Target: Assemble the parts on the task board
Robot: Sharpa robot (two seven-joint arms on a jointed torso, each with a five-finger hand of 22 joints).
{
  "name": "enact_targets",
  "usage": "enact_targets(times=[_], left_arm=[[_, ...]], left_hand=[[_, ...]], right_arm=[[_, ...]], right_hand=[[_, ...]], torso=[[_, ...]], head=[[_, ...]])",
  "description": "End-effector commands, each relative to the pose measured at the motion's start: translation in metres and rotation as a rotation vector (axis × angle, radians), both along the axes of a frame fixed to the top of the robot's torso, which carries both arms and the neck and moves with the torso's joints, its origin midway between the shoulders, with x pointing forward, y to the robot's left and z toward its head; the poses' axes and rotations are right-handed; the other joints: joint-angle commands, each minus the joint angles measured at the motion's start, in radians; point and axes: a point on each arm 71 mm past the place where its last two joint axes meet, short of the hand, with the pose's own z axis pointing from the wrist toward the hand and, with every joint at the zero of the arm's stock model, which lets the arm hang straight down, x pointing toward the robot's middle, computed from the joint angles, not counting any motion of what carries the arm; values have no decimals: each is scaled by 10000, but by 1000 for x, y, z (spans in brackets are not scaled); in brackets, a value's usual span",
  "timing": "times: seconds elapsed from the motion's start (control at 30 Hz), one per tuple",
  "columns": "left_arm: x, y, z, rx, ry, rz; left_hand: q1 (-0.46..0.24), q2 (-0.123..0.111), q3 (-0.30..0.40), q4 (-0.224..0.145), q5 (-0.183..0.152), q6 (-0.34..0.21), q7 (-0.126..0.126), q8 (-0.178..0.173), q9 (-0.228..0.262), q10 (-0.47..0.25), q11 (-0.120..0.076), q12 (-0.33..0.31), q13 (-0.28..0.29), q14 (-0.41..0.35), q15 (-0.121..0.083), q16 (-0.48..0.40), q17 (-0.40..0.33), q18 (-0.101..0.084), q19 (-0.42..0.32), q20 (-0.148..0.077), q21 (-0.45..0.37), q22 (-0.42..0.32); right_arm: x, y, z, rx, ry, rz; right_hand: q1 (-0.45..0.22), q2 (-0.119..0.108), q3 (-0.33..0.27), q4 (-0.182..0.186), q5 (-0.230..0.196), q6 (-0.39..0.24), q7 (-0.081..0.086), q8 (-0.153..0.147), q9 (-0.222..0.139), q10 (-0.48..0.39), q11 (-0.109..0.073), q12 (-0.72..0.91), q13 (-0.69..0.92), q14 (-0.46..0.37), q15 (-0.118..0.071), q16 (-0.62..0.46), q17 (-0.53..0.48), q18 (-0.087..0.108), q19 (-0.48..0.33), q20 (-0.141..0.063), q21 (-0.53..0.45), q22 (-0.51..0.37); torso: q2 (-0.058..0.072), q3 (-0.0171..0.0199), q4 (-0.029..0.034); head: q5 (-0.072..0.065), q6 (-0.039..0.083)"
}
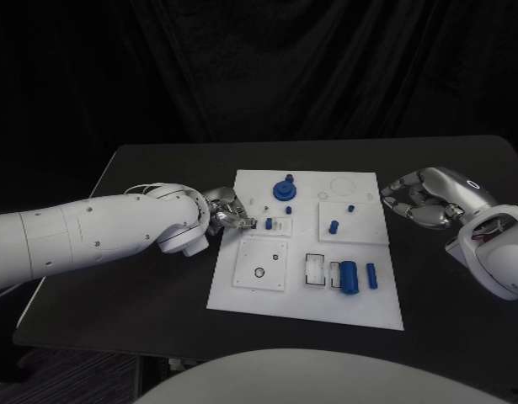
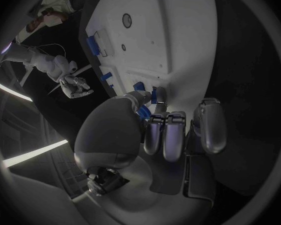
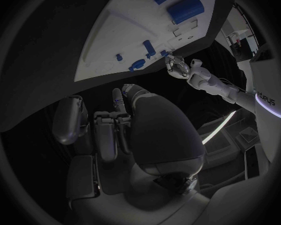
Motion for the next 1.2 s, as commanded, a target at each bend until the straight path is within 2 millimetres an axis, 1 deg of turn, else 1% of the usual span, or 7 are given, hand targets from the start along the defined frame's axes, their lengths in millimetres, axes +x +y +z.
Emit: enact_targets(times=[0.03,0.73,0.8,0.9,0.97,1.07,1.2], left_arm=[[-1,-1,0,-133,-76,-59],[-4,-2,-2,-9,198,-149],[-4,-2,-2,38,255,-143],[-4,-2,-3,102,314,-110],[-4,-1,-4,157,357,-71],[-3,0,-4,227,416,-30],[-3,1,-5,319,497,15]], left_hand=[[60,15,83,-45,70,244,-274,-22,-8,1022,-52,-5,2632,1040,-52,27,2635,193,-70,29,-44,1778],[2,4,98,-43,32,261,-257,-56,-23,1022,-37,-5,2632,1040,-43,27,2635,206,-105,34,-101,1760],[-142,4,70,-11,-245,199,-231,-171,-58,1022,-7,-5,2632,1040,-17,27,2635,216,-141,56,-158,1743],[-593,174,-296,272,-2292,133,-194,-416,-136,1022,45,-5,2632,1040,37,27,2635,230,-197,122,-257,1715],[-972,171,-715,582,-3046,91,-121,-532,-184,1022,103,-5,2632,1040,86,27,2635,239,-211,148,-290,1706],[-1497,168,-1373,845,-3528,-24,-9,-746,-296,1022,191,-5,2632,1040,152,27,2635,248,-237,206,-350,1690],[-2172,368,-2259,856,-4087,-116,71,-1012,-523,1022,270,-5,2632,1040,226,27,2635,261,-247,282,-393,1681]], right_arm=[[0,-1,-1,-29,48,-120],[0,-1,-2,-49,86,-115],[0,-1,-2,-49,88,-113],[0,-1,-2,-53,96,-115],[0,-1,-2,-57,104,-117],[0,-1,-2,-60,110,-117],[0,0,-2,-61,115,-115]], right_hand=[[92,-4,40,-5,41,-9,42,-57,-15,776,71,-56,2216,999,50,-49,2537,163,-33,-18,-50,1484],[92,-4,40,-5,41,-9,42,-57,-15,776,71,-56,2216,999,50,-49,2537,163,-33,-18,-50,1484],[92,-4,40,-5,41,-9,42,-57,-15,776,71,-56,2216,999,50,-49,2537,163,-33,-18,-50,1484],[92,-4,40,-5,41,-9,42,-57,-15,776,71,-56,2216,999,50,-49,2537,163,-33,-18,-50,1484],[92,-4,40,-5,41,-9,42,-57,-15,776,71,-56,2216,999,50,-49,2537,163,-33,-18,-50,1484],[92,-4,40,-5,41,-9,42,-57,-15,776,71,-56,2216,999,50,-49,2537,163,-33,-18,-50,1484],[92,-4,40,-5,41,-9,42,-57,-15,776,71,-56,2216,999,50,-49,2537,163,-33,-18,-50,1484]], torso=[[-1,1,-1],[0,2,-1],[0,1,0],[0,1,0],[0,1,0],[0,1,0],[2,4,2]], head=[[6,-2],[5,-2],[2,-2],[2,-2],[4,-2],[7,-2],[5,-2]])
